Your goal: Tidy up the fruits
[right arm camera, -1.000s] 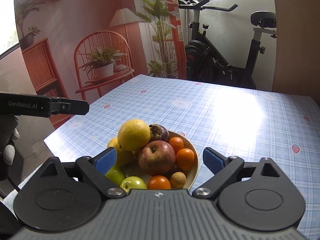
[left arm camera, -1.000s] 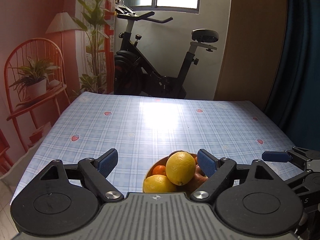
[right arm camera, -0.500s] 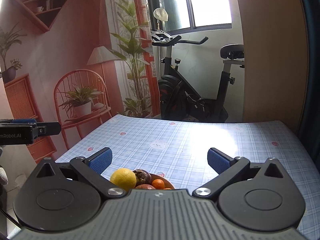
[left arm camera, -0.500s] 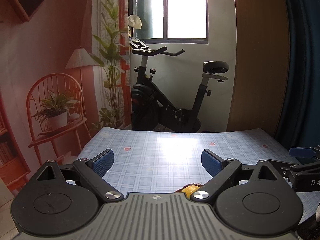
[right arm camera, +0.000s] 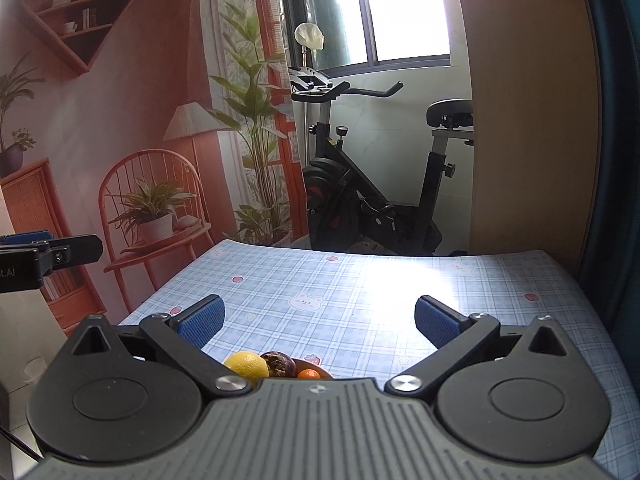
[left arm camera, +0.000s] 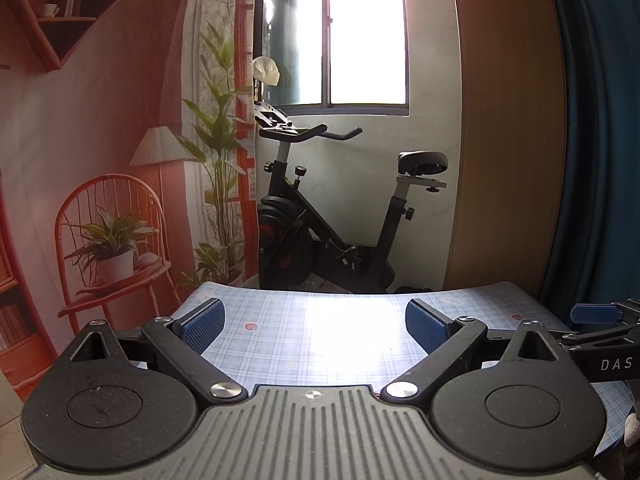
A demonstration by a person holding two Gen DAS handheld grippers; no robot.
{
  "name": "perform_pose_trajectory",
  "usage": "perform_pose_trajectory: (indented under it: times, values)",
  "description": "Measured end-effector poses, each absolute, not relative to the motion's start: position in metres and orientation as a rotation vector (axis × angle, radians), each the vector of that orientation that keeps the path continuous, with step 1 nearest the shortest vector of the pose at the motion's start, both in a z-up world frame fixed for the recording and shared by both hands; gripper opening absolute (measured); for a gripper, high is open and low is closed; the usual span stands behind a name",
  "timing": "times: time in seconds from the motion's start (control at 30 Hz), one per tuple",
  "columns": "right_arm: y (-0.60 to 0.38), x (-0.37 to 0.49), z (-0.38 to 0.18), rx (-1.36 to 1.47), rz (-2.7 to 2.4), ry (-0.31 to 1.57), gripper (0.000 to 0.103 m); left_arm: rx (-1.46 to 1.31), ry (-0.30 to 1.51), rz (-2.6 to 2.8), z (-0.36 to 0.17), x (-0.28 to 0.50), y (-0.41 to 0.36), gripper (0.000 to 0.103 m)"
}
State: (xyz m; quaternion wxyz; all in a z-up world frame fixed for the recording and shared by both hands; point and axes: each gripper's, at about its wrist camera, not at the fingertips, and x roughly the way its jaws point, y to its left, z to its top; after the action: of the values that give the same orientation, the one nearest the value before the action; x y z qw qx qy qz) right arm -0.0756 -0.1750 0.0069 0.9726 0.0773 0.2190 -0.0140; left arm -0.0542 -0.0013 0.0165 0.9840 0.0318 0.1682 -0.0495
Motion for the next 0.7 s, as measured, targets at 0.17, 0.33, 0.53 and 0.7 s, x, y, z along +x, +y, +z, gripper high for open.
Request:
perform_pose_trajectory:
  times: [0.17, 0.33, 0.53, 0.7]
  values:
    - [-0.1763, -0.0777, 0.0099, 0.157, -0.037, 0.439, 0.103, 0.047, 0.336, -0.094, 0.0168, -0.0542, -0.0002, 0.098]
    - [-0.1755, -0.0799, 0.0126, 0.154, -0.040, 0.436, 0.103, 0.061, 0.326, -0.076, 0.0181, -0.0591, -0.0044, 0.099]
    - [-0.1745, -0.0815, 0.0136, 0.154, -0.042, 0.435, 0.103, 0.068, 0.339, -0.065, 0.0193, -0.0618, -0.0063, 0.099]
    - [-0.1753, -0.0828, 0.0151, 0.155, -0.046, 0.436, 0.103, 0.051, 0.347, -0.068, 0.0206, -0.0634, -0.0050, 0.100]
